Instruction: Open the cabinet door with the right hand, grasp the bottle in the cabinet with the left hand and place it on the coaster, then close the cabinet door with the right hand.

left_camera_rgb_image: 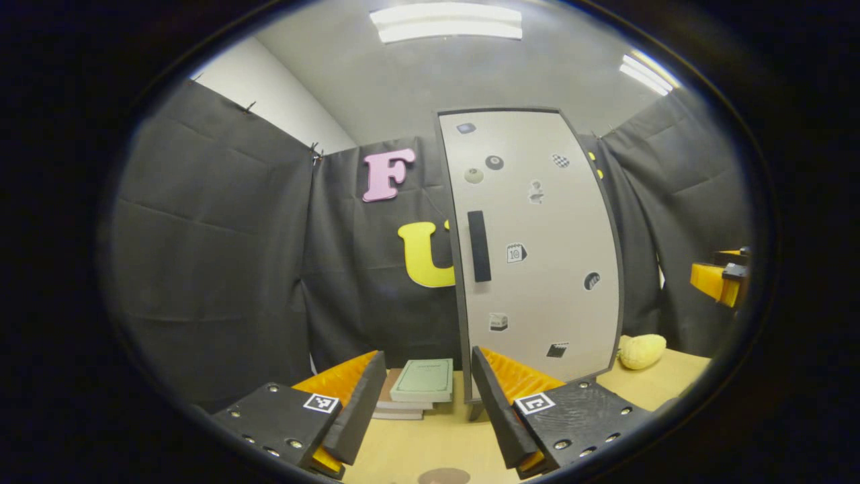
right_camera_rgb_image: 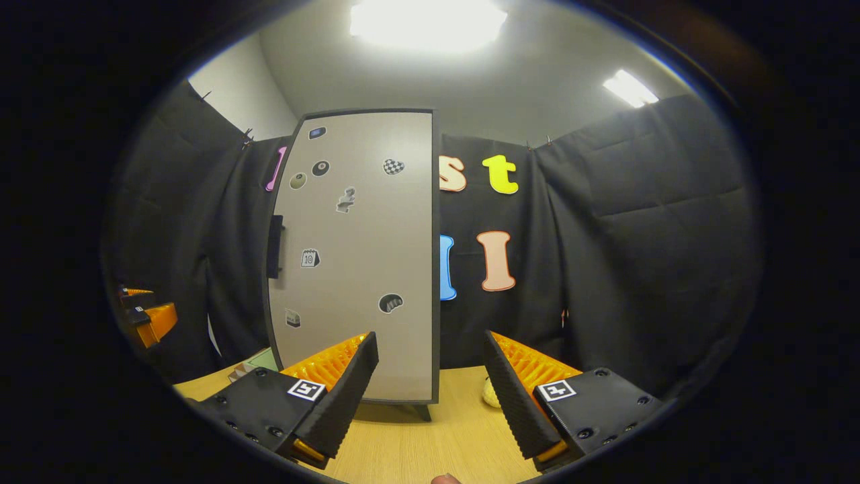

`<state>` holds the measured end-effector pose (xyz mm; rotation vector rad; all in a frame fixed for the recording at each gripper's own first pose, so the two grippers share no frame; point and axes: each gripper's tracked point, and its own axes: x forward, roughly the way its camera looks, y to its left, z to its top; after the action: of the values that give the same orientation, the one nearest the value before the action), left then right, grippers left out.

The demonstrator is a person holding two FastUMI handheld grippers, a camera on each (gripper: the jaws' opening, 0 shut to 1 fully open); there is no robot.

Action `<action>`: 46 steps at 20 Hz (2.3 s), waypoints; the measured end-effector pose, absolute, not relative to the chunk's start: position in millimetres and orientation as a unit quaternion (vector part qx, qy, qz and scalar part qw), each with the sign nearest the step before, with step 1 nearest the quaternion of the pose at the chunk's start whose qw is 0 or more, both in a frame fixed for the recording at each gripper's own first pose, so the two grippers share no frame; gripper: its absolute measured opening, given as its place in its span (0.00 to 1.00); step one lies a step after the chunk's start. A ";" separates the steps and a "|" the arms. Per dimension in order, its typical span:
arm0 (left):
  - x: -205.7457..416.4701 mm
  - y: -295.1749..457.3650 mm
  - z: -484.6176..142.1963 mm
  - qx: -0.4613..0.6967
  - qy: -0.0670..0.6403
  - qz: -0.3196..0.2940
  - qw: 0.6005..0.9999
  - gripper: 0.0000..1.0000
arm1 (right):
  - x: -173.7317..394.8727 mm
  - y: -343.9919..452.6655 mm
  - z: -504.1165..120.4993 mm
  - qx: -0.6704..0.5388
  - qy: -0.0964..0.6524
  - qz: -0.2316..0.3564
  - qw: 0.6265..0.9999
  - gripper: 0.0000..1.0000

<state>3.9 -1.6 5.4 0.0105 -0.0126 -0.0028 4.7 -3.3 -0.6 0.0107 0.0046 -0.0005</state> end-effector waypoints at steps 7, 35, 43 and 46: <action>0.8 13.6 10.8 0.013 -0.011 0.012 1.000 0.80 | 19.1 11.9 12.3 0.006 -0.007 0.020 1.000 0.99; -62.7 222.7 -49.0 0.007 0.054 0.194 0.980 0.76 | 138.1 216.0 95.0 0.035 -0.023 0.156 0.987 0.99; -73.5 261.7 -60.2 0.013 0.063 0.219 0.974 0.77 | 176.6 273.5 99.9 0.037 -0.008 0.166 0.985 0.97; -77.8 269.6 -67.0 0.009 0.068 0.222 0.973 0.80 | 194.3 288.1 88.5 0.032 0.016 0.165 0.986 0.97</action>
<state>-77.8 269.6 -67.0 0.0186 0.1374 0.4485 194.3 288.1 88.5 0.0645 0.0315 0.3306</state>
